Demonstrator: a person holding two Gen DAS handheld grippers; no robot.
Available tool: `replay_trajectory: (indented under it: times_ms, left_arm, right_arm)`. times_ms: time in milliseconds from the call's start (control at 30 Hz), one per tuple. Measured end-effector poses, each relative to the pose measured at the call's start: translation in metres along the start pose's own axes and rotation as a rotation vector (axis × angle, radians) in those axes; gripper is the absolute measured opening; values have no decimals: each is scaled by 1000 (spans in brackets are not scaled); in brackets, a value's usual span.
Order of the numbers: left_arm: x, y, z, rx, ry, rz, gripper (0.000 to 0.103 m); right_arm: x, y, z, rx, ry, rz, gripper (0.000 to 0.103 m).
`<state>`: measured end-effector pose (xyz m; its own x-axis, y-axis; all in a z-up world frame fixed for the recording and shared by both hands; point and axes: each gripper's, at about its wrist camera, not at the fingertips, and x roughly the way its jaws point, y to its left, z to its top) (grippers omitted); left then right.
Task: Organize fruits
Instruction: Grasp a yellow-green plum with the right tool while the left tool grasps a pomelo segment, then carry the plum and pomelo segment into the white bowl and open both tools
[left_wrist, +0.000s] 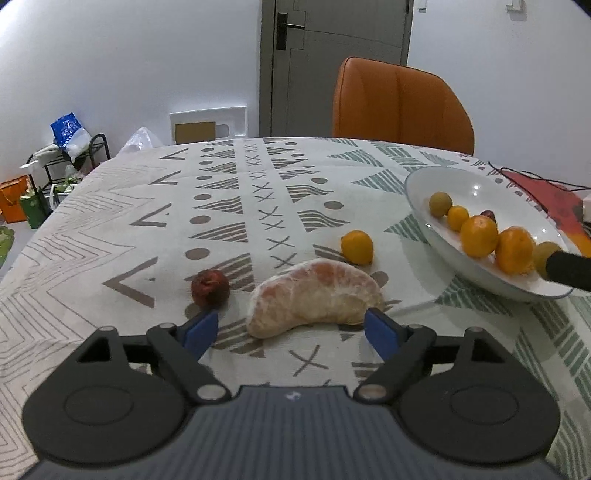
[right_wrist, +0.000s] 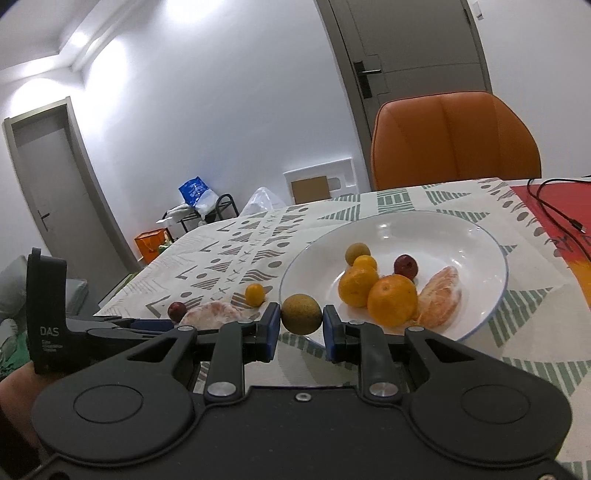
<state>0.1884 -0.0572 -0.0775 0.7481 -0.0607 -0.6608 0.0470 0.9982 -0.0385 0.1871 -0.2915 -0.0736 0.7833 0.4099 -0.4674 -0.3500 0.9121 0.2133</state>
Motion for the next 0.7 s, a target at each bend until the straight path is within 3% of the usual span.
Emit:
replay_trajectory:
  times_ms: [333, 567, 700]
  left_arm:
    - [3, 4, -2, -14, -6, -3, 92]
    - [-2, -7, -3, -40, -9, -46, 92]
    - [2, -15, -1, -39, -4, -18, 92]
  right_arm:
    - [2, -9, 1, 18, -6, -37, 23]
    - [1, -21, 5, 39, -27, -78, 23]
    - [-4, -30, 6, 52, -41, -111, 23]
